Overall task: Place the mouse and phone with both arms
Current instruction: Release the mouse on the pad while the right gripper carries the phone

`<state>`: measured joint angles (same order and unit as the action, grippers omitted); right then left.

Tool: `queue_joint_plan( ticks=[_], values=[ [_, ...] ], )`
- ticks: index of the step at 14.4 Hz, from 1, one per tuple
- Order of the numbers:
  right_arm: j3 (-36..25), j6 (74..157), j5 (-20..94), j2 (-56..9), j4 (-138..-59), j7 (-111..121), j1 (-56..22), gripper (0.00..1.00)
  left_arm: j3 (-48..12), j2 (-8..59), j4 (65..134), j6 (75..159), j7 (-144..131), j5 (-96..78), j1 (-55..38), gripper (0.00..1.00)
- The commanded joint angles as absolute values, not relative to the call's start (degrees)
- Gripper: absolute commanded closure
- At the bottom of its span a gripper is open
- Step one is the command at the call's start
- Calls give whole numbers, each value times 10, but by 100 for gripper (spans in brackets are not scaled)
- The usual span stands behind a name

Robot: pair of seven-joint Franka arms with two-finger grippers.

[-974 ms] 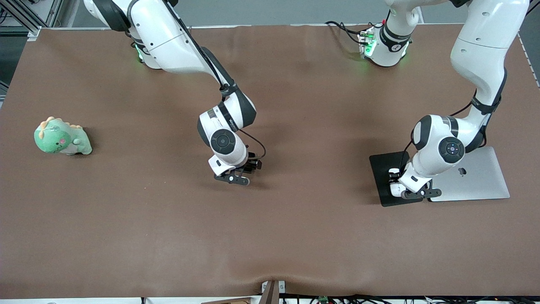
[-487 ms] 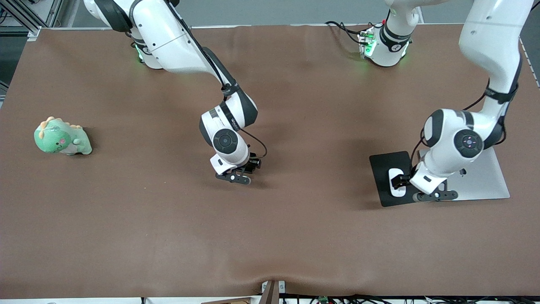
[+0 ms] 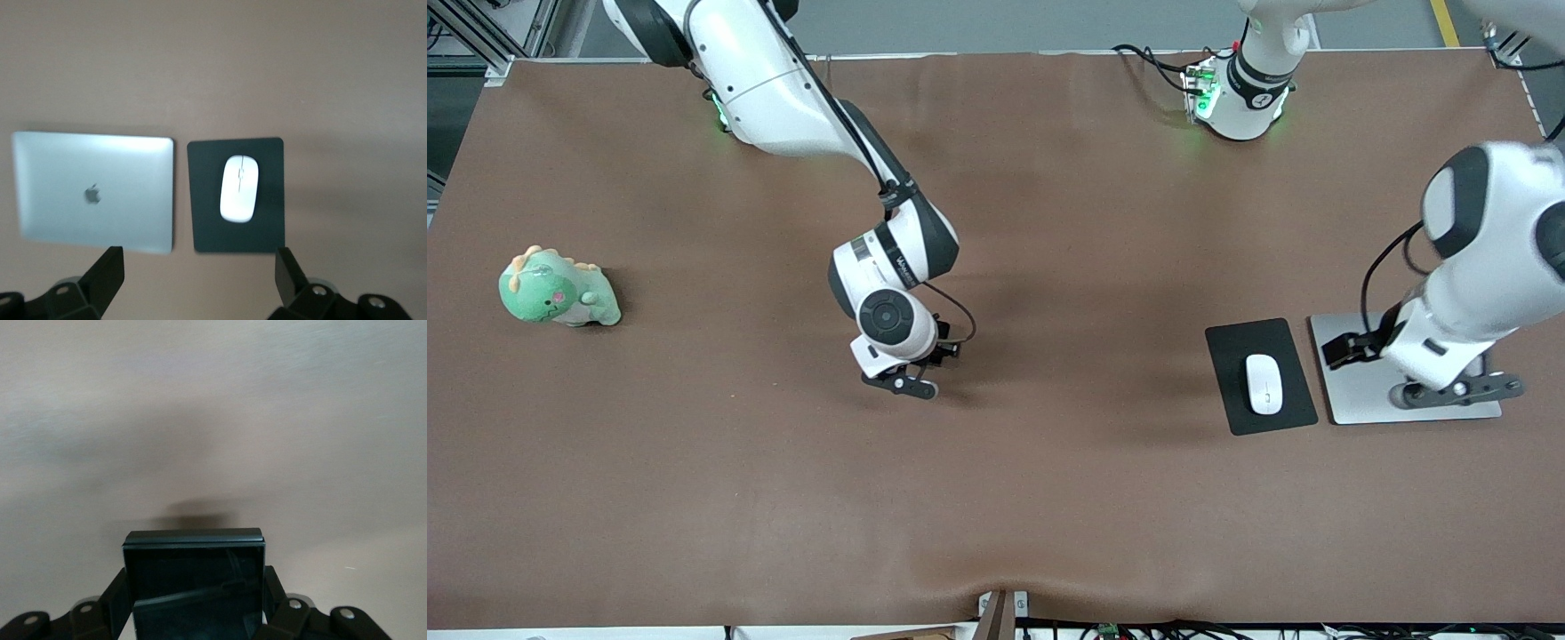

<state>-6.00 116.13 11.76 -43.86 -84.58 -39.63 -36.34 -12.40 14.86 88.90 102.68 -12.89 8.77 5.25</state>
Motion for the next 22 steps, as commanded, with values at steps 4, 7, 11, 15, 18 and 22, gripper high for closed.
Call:
queue_joint_plan(
  ticks=[4,7,11,15,18,22],
  values=[
    [-54,1084,114,-340,-900,-296,-274,100,-133,52,854,889,-117,49,58,0],
    [-54,1082,112,-292,-944,-230,-237,100,-127,19,871,880,-103,41,50,0],
    [-54,1083,77,-262,-971,-199,-200,100,-80,-4,893,876,-98,27,5,0],
    [-54,1087,56,-259,-998,-167,-169,100,-84,-11,896,875,-98,22,6,0],
    [-54,1093,50,-252,-1018,-135,-144,100,-84,-14,906,875,-82,15,11,0],
    [-54,1170,26,-230,-1094,-82,-106,100,-81,-24,913,872,-68,11,12,0]
  ],
)
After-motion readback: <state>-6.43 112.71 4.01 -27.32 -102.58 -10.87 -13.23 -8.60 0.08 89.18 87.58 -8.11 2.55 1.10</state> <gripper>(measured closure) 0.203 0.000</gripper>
